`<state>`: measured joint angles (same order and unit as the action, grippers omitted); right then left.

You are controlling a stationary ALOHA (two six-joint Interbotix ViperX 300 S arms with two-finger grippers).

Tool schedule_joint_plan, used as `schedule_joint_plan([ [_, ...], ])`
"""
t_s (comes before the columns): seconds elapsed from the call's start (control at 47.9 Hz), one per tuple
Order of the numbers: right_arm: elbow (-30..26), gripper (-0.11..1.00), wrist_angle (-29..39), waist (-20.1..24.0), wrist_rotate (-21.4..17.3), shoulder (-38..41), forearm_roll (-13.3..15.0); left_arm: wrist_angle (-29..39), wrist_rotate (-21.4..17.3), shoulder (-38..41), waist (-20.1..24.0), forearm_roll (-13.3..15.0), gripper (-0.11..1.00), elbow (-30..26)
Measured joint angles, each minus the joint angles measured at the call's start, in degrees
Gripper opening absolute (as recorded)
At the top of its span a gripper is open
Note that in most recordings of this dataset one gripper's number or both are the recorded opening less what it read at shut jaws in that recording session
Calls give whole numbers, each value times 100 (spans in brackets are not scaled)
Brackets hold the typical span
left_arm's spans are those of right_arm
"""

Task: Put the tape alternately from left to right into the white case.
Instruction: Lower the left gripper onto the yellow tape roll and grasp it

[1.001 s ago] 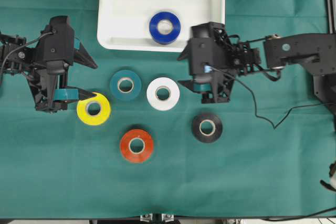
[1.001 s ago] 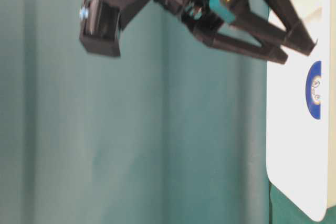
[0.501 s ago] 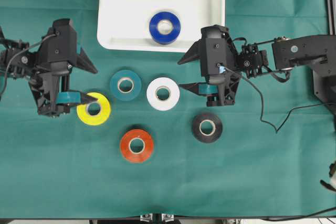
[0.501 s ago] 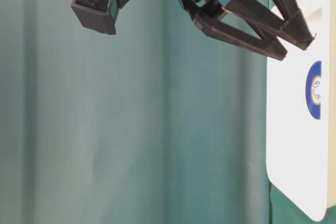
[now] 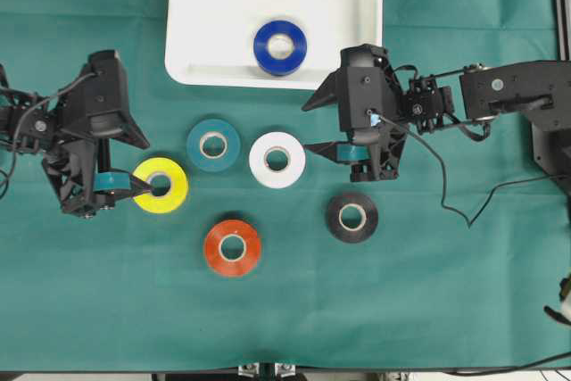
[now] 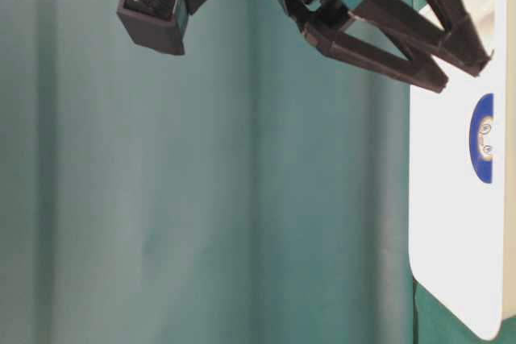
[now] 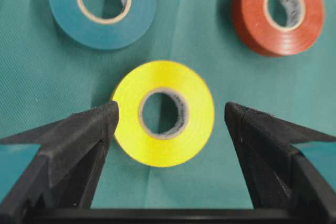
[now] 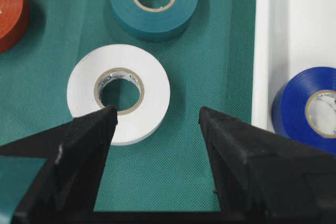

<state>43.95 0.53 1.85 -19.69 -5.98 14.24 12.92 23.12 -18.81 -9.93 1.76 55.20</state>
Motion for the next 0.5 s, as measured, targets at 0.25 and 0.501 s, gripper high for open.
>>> schedule_joint_plan([
  [0.25, 0, 70, -9, -9, 0, 26, 0, -9, 18, 439, -9, 0, 83, -35],
  [0.501, 9, 70, -9, 0, 0, 26, 0, -9, 35, 782, -9, 0, 83, -53],
])
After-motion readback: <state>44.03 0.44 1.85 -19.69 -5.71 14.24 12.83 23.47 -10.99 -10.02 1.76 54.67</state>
